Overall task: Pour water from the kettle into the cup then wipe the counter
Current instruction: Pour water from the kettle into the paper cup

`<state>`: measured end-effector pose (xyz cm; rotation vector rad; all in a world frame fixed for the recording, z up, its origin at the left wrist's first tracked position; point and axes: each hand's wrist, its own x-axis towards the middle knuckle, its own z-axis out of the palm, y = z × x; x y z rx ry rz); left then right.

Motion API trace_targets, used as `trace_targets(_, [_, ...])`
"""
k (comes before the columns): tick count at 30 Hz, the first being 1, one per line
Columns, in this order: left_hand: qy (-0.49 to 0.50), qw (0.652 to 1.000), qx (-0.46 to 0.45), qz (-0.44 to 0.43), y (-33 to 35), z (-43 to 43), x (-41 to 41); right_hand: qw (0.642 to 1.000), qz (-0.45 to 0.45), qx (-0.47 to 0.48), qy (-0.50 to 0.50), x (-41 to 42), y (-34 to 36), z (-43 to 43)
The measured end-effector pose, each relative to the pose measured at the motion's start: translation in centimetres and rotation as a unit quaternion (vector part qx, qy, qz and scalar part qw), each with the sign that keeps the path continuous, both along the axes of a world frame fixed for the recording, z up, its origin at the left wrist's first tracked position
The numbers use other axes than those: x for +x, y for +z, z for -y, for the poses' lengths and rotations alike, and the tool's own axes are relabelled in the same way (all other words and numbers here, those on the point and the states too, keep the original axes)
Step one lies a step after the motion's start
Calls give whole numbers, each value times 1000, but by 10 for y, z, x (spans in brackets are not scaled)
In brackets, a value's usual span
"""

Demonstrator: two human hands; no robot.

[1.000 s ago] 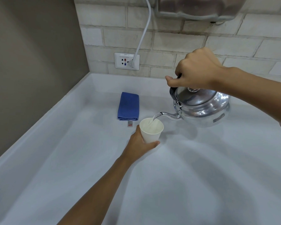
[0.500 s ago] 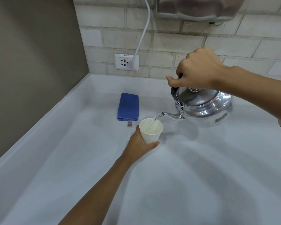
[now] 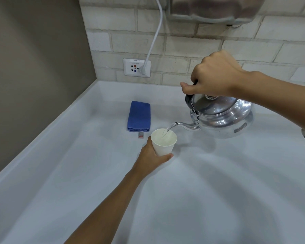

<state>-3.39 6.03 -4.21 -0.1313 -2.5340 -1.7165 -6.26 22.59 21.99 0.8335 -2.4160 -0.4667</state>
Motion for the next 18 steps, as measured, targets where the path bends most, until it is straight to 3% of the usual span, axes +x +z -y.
trace_targets(18, [3, 1000, -2, 2, 0, 0, 0, 1000, -4, 6, 0, 2, 3, -1])
